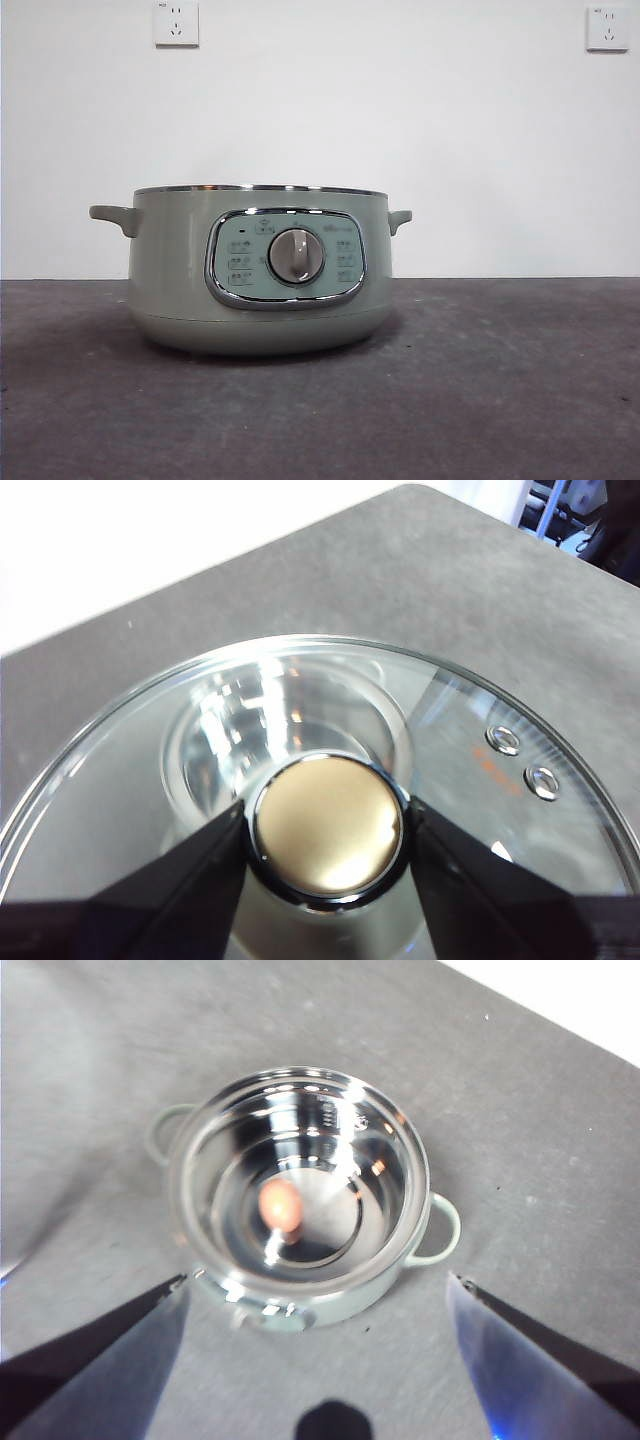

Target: Pick up the egg,open the lid,put the egg in the pot,close the lid

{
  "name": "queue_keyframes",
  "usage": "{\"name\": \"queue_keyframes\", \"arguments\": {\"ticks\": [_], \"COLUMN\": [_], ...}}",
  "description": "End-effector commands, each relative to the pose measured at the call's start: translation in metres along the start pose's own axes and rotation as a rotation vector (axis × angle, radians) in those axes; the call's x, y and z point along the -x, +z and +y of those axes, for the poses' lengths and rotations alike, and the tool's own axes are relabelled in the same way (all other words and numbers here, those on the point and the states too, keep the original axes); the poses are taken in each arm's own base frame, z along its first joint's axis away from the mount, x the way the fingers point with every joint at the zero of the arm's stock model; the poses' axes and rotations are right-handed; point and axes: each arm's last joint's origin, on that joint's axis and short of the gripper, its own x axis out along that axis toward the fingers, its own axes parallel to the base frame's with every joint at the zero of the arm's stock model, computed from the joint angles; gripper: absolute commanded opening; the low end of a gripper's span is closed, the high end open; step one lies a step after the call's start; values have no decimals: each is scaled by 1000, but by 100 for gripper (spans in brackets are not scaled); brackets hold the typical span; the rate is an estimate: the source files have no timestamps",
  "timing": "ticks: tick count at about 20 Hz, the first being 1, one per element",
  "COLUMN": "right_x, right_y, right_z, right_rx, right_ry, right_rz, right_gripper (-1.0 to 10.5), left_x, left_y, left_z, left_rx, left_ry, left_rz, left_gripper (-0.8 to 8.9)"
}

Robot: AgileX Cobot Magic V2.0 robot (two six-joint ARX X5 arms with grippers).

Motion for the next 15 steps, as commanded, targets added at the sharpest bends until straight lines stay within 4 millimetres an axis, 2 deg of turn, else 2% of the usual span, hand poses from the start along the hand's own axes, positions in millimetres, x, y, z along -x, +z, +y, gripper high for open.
{"name": "queue_keyframes", "arguments": {"ticks": [1, 4, 7, 11, 15], "right_x": [19, 40, 53, 57, 66], "right_y": [-21, -58, -107, -179, -232], "right_z": [3, 5, 8, 12, 15], "right_rx": [-16, -43, -102, -203, -306], "right_ry": [8, 7, 1, -46, -65], "right_rz": [24, 12, -40, -37, -74], "right_gripper": [436, 436, 436, 436, 436], "left_x": [-23, -59, -102, -157, -201], "left_y": [12, 20, 26, 21, 15], "left_z": [4, 7, 6, 11, 18], "left_rx": [-34, -49, -69, -96, -99], "left_ry": [-28, -60, -93, -94, -96], "left_rz": [-27, -19, -3, 62, 83], "left_gripper": [-8, -8, -8, -7, -7]}}
